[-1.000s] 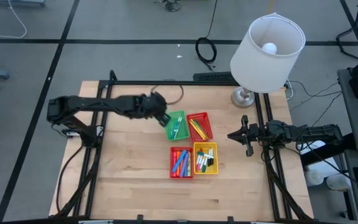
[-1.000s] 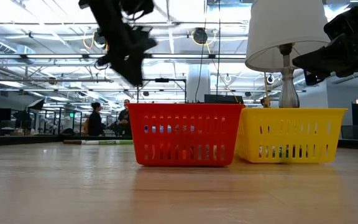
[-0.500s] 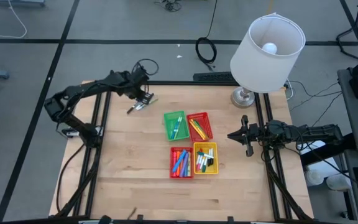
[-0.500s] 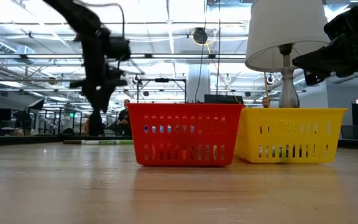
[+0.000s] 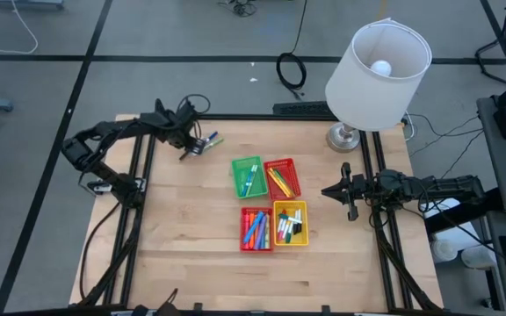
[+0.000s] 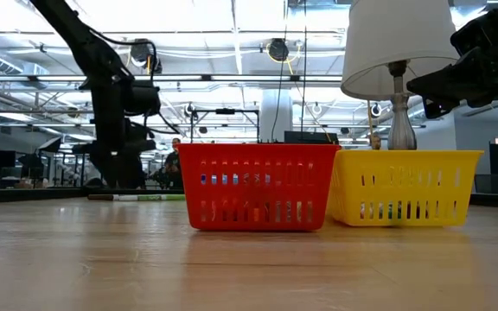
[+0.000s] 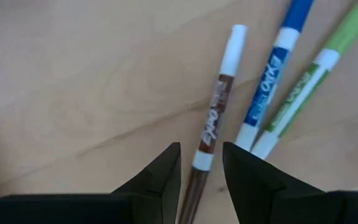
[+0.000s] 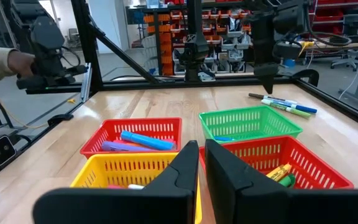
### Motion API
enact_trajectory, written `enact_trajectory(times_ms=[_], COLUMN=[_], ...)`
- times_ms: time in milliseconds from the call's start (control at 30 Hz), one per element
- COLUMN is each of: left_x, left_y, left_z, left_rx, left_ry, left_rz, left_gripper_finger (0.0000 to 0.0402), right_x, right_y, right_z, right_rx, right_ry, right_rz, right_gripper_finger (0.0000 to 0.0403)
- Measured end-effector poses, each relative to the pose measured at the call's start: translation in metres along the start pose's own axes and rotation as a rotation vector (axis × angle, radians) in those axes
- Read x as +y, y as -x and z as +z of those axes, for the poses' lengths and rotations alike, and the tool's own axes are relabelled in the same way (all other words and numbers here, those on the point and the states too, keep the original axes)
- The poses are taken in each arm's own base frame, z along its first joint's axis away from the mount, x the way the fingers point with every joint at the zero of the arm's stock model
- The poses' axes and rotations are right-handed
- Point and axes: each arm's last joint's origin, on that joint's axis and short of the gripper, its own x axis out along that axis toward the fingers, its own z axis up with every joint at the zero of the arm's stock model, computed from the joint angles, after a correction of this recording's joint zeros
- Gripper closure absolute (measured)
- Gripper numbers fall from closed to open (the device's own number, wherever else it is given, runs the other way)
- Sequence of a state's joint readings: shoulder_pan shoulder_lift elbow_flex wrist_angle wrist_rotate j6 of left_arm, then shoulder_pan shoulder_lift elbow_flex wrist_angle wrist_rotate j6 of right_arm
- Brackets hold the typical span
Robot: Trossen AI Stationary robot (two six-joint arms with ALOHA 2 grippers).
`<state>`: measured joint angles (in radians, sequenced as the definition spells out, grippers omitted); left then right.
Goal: Pick & Place Markers
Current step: Put the brown marker pen into the green bin
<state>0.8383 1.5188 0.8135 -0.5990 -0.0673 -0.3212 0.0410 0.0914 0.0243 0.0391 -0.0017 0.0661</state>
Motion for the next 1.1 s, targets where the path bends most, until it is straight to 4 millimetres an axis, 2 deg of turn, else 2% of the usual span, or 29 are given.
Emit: enact_trajectory(times_ms=[267,667,1100], left_x=[0.0016,-0.0034,0.0001], left_y=[-0.0046,-0.0044,-0.0045], left_z=[-0.0064,-0.0079,-0.0087], left_rx=[0.023,0.032,0.048], left_ry=[-0.003,-0.035,-0.02], left_rz=[0.001,-0.036,-0.023], left_gripper_finger=[0.0275,0.0275,0.0275], right_x=[0.0,0.0,0.0], right_y=[0.0,0.0,0.0], right_z=[0.0,0.0,0.0001], right_rx=[0.0,0.0,-0.001], right_ry=[0.0,0.0,0.0], right_rz=[0.0,0.0,0.0], right_gripper_finger=[0.0385,0.0385,0.0385])
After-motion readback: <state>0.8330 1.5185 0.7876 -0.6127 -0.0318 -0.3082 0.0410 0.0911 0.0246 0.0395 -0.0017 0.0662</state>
